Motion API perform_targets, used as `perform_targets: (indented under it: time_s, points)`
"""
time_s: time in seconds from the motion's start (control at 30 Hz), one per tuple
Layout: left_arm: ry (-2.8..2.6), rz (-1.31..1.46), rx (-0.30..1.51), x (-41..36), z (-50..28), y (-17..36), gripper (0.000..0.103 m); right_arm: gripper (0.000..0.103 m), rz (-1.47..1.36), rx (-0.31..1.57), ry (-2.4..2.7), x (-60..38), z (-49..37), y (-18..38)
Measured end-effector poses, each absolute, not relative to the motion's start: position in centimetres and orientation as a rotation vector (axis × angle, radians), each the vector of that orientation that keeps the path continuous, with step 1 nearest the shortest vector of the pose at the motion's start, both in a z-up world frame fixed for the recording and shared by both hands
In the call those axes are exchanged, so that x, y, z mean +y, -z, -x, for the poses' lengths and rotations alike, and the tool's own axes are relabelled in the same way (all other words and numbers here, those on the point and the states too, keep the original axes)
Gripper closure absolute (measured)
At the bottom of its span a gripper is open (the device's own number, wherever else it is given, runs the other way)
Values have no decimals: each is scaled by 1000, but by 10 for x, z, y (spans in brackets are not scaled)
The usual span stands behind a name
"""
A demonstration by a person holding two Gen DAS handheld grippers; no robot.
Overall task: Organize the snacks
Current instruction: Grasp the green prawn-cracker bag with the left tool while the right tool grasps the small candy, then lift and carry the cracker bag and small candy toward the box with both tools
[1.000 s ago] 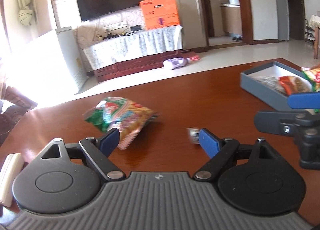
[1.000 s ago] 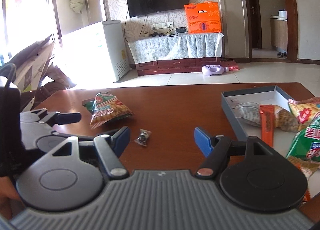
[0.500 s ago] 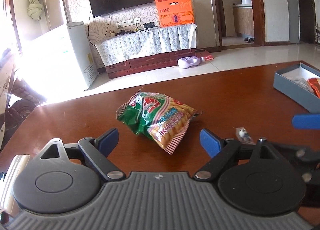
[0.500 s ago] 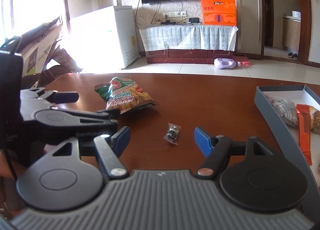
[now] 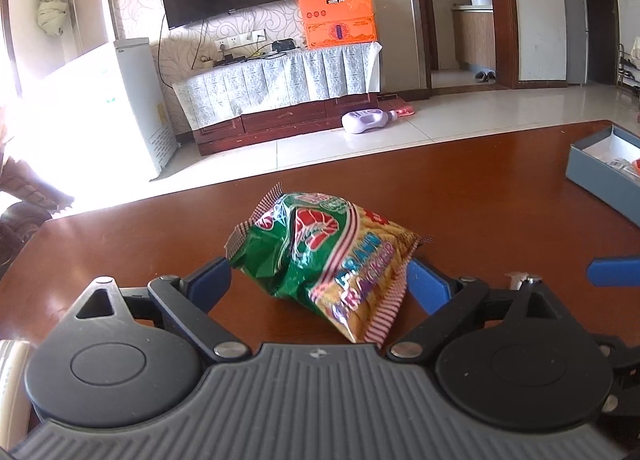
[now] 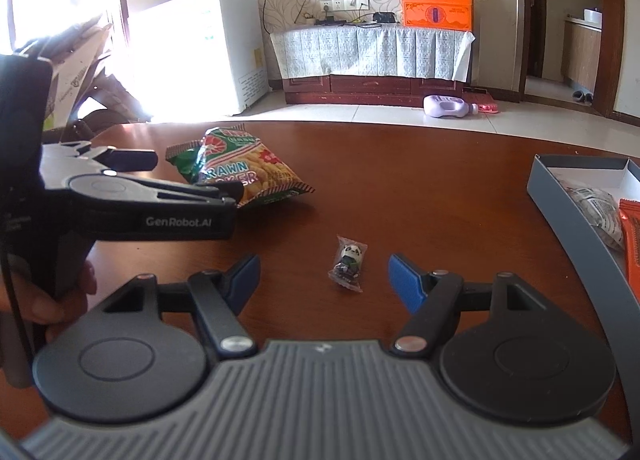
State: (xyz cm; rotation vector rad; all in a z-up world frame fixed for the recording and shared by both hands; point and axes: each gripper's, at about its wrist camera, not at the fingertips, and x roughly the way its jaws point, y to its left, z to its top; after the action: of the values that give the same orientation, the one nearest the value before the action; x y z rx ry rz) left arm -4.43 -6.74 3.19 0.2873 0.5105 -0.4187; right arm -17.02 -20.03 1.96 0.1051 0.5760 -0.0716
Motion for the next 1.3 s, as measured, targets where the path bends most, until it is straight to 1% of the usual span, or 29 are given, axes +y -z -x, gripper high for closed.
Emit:
perform_targets:
  time_s: [0.33,0.7,0.73,0.77,0.8,0.87,0.93,0.97,1.03,1.1,1.17,1.3]
  points:
    - [492,-271,565,-67,1,-15,4,29,-95,606,98,-199,154,-8]
    - [526,-269,609,-77,-26,-1,3,29,-87,611,117,-193,147,-6]
    - [527,-262,614,-76,-28,-1,3,30,-84,616,116,-193,145,-6]
    - [530,-257,614,-76,-30,-1,9,31,-77,626,116,-193,143,-5]
    - [535,-251,612,-74,-30,-2,13,31,-70,636,119,-191,141,-4]
    - [539,-237,609,-72,-27,-1,16,38,-57,642,119,-193,142,-3]
    - [545,-221,604,-69,-25,-1,22,59,-52,642,112,-192,144,-4]
    - [548,-212,603,-68,-24,-1,26,62,-49,643,108,-192,145,-5]
    - [551,-208,597,-68,-20,-1,30,73,-43,648,98,-191,146,-6]
    - [547,-220,587,-70,-16,-2,32,79,-36,651,92,-190,148,-7]
    - [550,-225,580,-71,-11,-2,36,80,-35,653,83,-189,149,-8]
    - [553,-247,576,-75,2,-4,36,81,-22,648,67,-189,153,-12]
